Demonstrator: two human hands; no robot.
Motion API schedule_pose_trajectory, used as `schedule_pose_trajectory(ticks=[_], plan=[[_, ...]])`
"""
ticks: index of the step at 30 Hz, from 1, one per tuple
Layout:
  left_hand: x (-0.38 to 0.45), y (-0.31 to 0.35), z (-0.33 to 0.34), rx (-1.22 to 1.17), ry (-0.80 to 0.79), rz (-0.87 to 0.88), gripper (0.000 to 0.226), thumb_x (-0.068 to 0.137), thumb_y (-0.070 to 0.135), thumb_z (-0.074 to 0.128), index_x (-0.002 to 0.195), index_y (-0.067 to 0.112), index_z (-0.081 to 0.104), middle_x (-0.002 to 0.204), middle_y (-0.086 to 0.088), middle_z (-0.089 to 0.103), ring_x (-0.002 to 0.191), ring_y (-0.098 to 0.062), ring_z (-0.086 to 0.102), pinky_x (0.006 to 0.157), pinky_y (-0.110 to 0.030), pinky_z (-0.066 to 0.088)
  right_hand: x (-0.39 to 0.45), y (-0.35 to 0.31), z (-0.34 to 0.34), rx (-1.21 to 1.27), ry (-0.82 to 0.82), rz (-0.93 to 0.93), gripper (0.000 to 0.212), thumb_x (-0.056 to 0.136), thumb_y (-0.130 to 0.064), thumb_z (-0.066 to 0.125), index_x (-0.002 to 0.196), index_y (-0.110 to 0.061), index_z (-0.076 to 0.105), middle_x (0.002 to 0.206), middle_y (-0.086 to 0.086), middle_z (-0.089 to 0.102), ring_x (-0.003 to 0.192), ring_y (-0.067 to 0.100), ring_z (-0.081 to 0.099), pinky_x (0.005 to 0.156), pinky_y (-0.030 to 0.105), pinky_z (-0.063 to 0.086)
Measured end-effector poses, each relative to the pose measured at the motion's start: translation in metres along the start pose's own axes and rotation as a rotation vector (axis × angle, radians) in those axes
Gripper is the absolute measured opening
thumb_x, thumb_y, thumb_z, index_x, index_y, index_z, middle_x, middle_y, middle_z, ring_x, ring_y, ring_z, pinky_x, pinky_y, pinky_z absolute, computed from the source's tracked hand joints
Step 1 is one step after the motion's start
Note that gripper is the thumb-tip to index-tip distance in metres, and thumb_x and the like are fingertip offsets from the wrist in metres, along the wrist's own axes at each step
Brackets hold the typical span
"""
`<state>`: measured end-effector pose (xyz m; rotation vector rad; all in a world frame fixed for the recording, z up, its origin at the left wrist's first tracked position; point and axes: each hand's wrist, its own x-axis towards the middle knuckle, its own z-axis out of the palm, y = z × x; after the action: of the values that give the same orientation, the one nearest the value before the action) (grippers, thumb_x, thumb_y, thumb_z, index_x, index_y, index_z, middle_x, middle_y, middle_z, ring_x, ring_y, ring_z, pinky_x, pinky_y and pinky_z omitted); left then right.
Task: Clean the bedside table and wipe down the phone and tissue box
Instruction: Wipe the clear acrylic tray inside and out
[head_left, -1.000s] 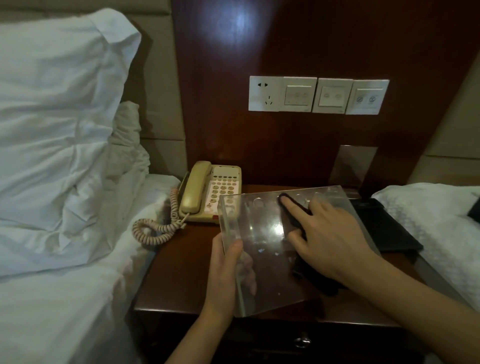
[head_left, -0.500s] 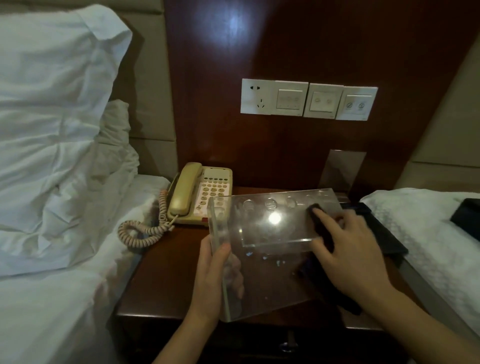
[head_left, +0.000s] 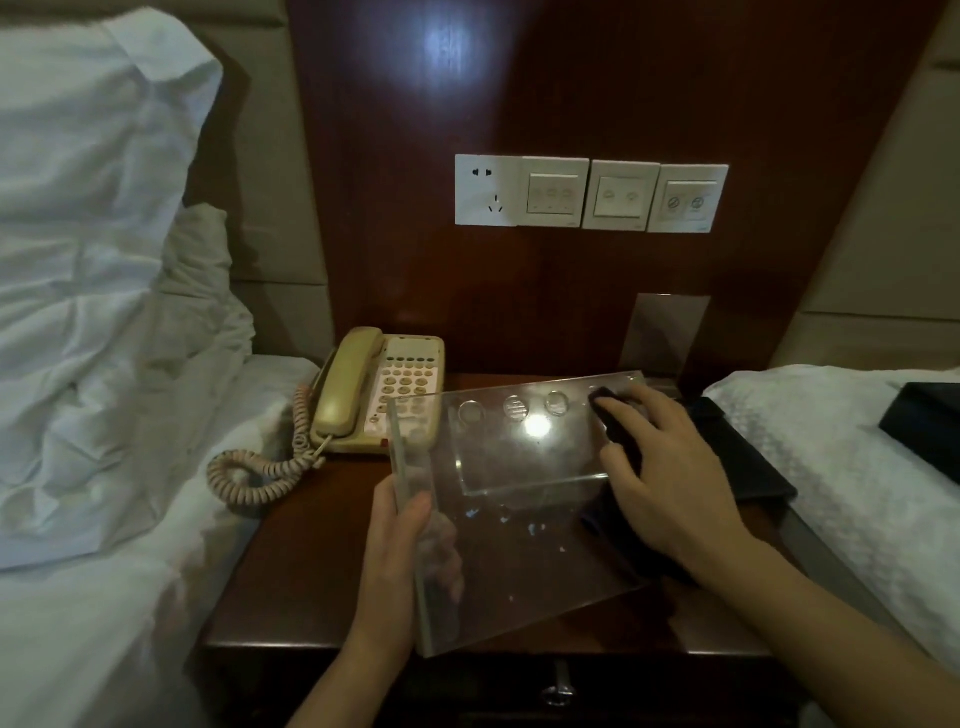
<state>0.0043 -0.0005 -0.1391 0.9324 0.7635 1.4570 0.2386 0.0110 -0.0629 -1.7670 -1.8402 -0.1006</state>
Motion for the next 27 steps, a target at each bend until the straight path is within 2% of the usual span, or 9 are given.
schedule_pose_trajectory(ticks=[3,7,12,16,21,23,24,25,27], plan=[[0.000,0.000,0.000,-0.009,-0.006,-0.003,0.017,0.086,0.037,0.056,0.098,0.025,0.053,0.060,-0.004,0.042,0.039,-0.017,0.038,0.035,-0.026,0.040,0.006,-0.004,0.006,-0.073,-0.022,0.009,0.051,0.100,-0.038,0.040,0.150,-0.030,0.039,0.162,-0.004,0.026,0.147,0.017,0.025,0.118,0.038,0.026],[-0.002,0.002,0.000,-0.005,-0.012,0.014,0.027,0.086,0.038,0.058,0.105,0.020,0.050,0.059,-0.004,0.042,0.038,-0.016,0.038,0.035,-0.025,0.039,0.011,0.001,0.004,0.136,-0.089,0.003,0.047,0.100,-0.025,0.048,0.147,-0.031,0.045,0.158,-0.011,0.030,0.146,0.009,0.019,0.115,0.027,0.016],[-0.003,0.004,0.001,-0.011,-0.038,-0.006,0.051,0.070,0.049,0.068,0.108,0.020,0.051,0.059,-0.001,0.047,0.038,-0.017,0.040,0.036,-0.026,0.039,-0.004,0.000,0.006,0.139,0.090,0.064,0.043,0.098,-0.025,0.052,0.141,-0.024,0.051,0.152,-0.006,0.037,0.140,0.012,0.031,0.110,0.031,0.032],[-0.002,0.003,0.002,-0.037,-0.061,0.004,0.037,0.076,0.041,0.067,0.103,0.022,0.052,0.059,-0.002,0.045,0.038,-0.016,0.040,0.036,-0.026,0.039,-0.016,-0.005,0.010,0.158,0.114,0.255,0.054,0.100,-0.031,0.047,0.152,-0.021,0.037,0.160,-0.004,0.029,0.147,0.012,0.023,0.115,0.035,0.027],[-0.004,0.005,0.004,-0.046,-0.052,-0.032,0.030,0.085,0.037,0.066,0.103,0.019,0.050,0.062,-0.007,0.043,0.039,-0.017,0.042,0.036,-0.025,0.040,-0.033,-0.044,0.018,0.169,-0.007,0.053,0.056,0.101,-0.038,0.042,0.154,-0.024,0.031,0.161,-0.010,0.025,0.147,0.004,0.019,0.121,0.032,0.021],[-0.003,0.003,0.004,-0.024,-0.007,-0.002,0.028,0.092,0.035,0.065,0.110,0.017,0.054,0.074,-0.011,0.061,0.054,-0.022,0.061,0.045,-0.027,0.050,-0.035,-0.076,0.026,0.198,-0.028,-0.086,0.057,0.100,-0.042,0.034,0.153,-0.023,0.032,0.161,-0.010,0.027,0.147,0.003,0.018,0.122,0.032,0.017],[-0.001,0.000,0.002,0.031,0.019,0.040,0.025,0.095,0.031,0.061,0.115,0.017,0.057,0.087,-0.008,0.070,0.072,-0.021,0.070,0.057,-0.025,0.055,-0.035,-0.094,0.031,0.207,-0.038,-0.155,0.057,0.100,-0.042,0.031,0.153,-0.022,0.034,0.161,-0.009,0.028,0.147,0.003,0.017,0.123,0.032,0.016],[0.001,-0.002,-0.001,0.121,0.035,0.078,0.021,0.100,0.026,0.055,0.119,0.018,0.058,0.101,-0.002,0.073,0.091,-0.016,0.072,0.069,-0.021,0.056,-0.036,-0.110,0.036,0.211,-0.053,-0.222,0.056,0.101,-0.042,0.029,0.153,-0.022,0.034,0.161,-0.009,0.028,0.148,0.002,0.016,0.124,0.031,0.013],[0.002,0.001,-0.003,0.246,0.032,0.100,0.024,0.107,0.026,0.046,0.128,0.024,0.057,0.118,0.005,0.069,0.110,-0.008,0.066,0.084,-0.017,0.052,-0.038,-0.131,0.043,0.216,-0.095,-0.318,0.053,0.104,-0.039,0.028,0.154,-0.023,0.032,0.162,-0.011,0.024,0.149,-0.001,0.010,0.122,0.023,0.002]])
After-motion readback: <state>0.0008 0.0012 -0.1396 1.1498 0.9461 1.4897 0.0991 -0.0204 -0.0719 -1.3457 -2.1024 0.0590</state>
